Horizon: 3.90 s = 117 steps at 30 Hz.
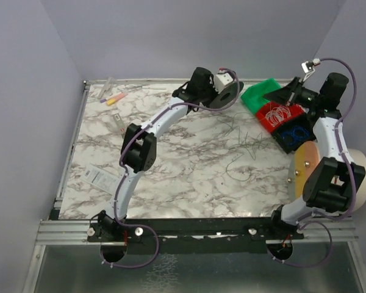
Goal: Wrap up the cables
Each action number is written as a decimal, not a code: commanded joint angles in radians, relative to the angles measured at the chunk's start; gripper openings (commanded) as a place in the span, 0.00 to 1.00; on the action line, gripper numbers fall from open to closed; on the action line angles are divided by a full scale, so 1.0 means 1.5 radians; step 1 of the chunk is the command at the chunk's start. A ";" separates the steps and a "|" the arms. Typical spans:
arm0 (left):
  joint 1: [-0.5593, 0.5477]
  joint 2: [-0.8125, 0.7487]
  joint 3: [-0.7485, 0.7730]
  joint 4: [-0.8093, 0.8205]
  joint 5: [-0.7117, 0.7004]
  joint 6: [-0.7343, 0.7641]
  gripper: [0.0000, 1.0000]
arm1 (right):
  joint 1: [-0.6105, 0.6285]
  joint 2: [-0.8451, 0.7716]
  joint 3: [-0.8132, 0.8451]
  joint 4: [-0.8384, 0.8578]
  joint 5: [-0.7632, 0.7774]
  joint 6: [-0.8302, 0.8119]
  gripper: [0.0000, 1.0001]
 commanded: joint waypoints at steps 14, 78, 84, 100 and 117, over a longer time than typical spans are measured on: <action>-0.063 -0.525 -0.440 -0.255 -0.172 0.189 0.00 | 0.261 0.162 0.048 0.586 0.006 0.645 0.00; -0.053 -0.570 -0.303 -0.367 -0.104 0.269 0.95 | 0.371 0.203 0.042 0.120 -0.062 0.165 0.01; -0.043 -0.538 -0.234 -0.392 -0.075 0.498 0.99 | 0.392 0.194 0.042 0.213 -0.139 0.296 0.01; -0.118 -0.468 -0.172 -0.546 -0.047 0.725 0.74 | 0.411 0.167 0.020 0.285 -0.213 0.427 0.00; -0.173 -0.463 -0.198 -0.558 -0.114 0.708 0.62 | 0.424 0.164 0.015 0.286 -0.224 0.419 0.00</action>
